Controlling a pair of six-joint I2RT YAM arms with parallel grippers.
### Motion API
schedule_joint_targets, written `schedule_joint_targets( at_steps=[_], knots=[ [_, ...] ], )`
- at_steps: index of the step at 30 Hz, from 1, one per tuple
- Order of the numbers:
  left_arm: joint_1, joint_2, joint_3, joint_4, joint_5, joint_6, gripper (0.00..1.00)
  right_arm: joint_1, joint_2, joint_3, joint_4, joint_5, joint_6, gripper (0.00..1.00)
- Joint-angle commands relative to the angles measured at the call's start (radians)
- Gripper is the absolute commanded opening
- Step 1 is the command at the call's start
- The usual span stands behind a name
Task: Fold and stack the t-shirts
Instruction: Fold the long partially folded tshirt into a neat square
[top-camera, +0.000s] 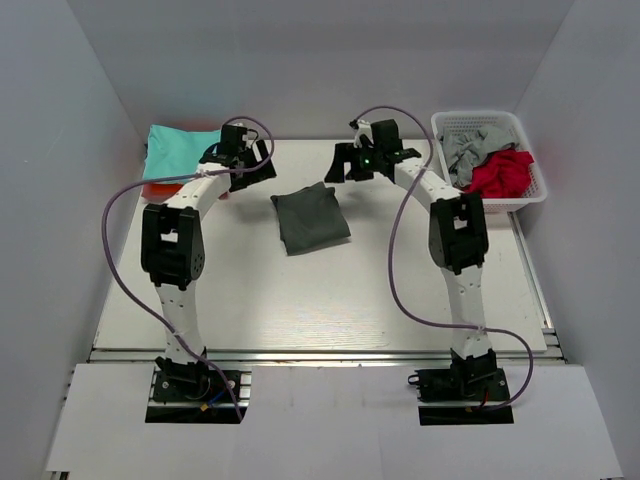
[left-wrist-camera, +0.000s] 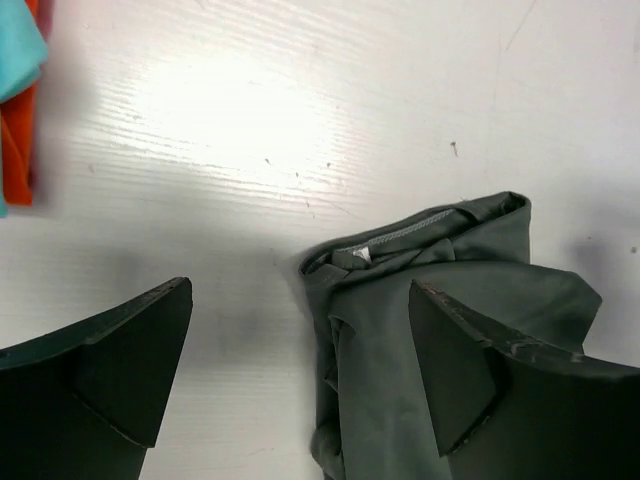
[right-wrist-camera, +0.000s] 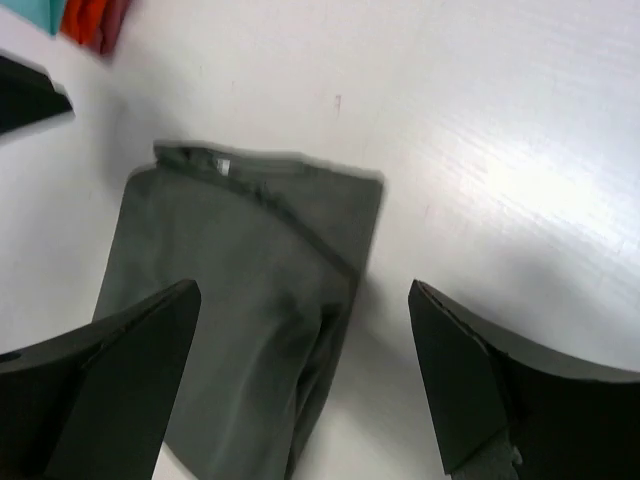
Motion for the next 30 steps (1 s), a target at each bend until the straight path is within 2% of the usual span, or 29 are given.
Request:
schedule_joint_targets(
  at_steps=[1,2,3,5,8,10,12,15,16,21,22,23,25,28,30],
  knots=[
    [-0.005,-0.101,-0.051,0.05,0.044,0.018,1.0,-0.003,-0.231,-0.232,0.172,0.004,-0.001,0.9],
    [-0.005,-0.123,-0.109,0.071,0.098,0.038,1.0,-0.002,-0.275,-0.332,0.186,0.004,0.002,0.9],
    [-0.015,-0.133,-0.137,0.108,0.123,0.038,1.0,-0.002,-0.296,-0.35,0.18,0.0,0.004,0.9],
    [-0.029,-0.142,-0.189,0.133,0.17,0.073,1.0,0.004,-0.301,-0.372,0.128,-0.02,-0.007,0.89],
    [-0.038,-0.133,-0.208,0.162,0.219,0.086,0.94,0.009,-0.274,-0.355,0.08,-0.025,-0.019,0.89],
    [-0.038,-0.113,-0.218,0.187,0.233,0.086,0.85,0.015,-0.237,-0.334,0.067,0.004,-0.027,0.88],
    [-0.038,-0.096,-0.218,0.187,0.233,0.086,0.83,0.023,-0.203,-0.276,0.057,0.024,-0.024,0.85],
    [-0.038,-0.056,-0.199,0.187,0.233,0.086,0.73,0.032,-0.137,-0.22,0.01,0.059,-0.041,0.84],
    [-0.038,-0.056,-0.199,0.187,0.233,0.086,0.64,0.037,-0.128,-0.215,0.022,0.061,-0.047,0.81],
    [-0.038,0.01,-0.169,0.196,0.243,0.086,0.43,0.047,-0.033,-0.102,-0.007,0.113,-0.041,0.63],
    [-0.038,0.01,-0.16,0.196,0.243,0.086,0.4,0.052,-0.016,-0.093,-0.004,0.118,-0.033,0.52],
    [-0.038,0.02,-0.148,0.185,0.243,0.086,0.25,0.049,-0.014,-0.088,0.002,0.11,-0.027,0.39],
    [-0.038,0.02,-0.148,0.194,0.265,0.086,0.03,0.053,-0.025,-0.117,0.036,0.09,-0.016,0.16],
    [-0.038,-0.013,-0.188,0.234,0.275,0.086,0.0,0.061,-0.071,-0.172,0.085,0.076,-0.021,0.07],
    [-0.038,-0.073,-0.24,0.28,0.286,0.086,0.0,0.066,-0.114,-0.191,0.103,0.076,-0.036,0.05]
  ],
)
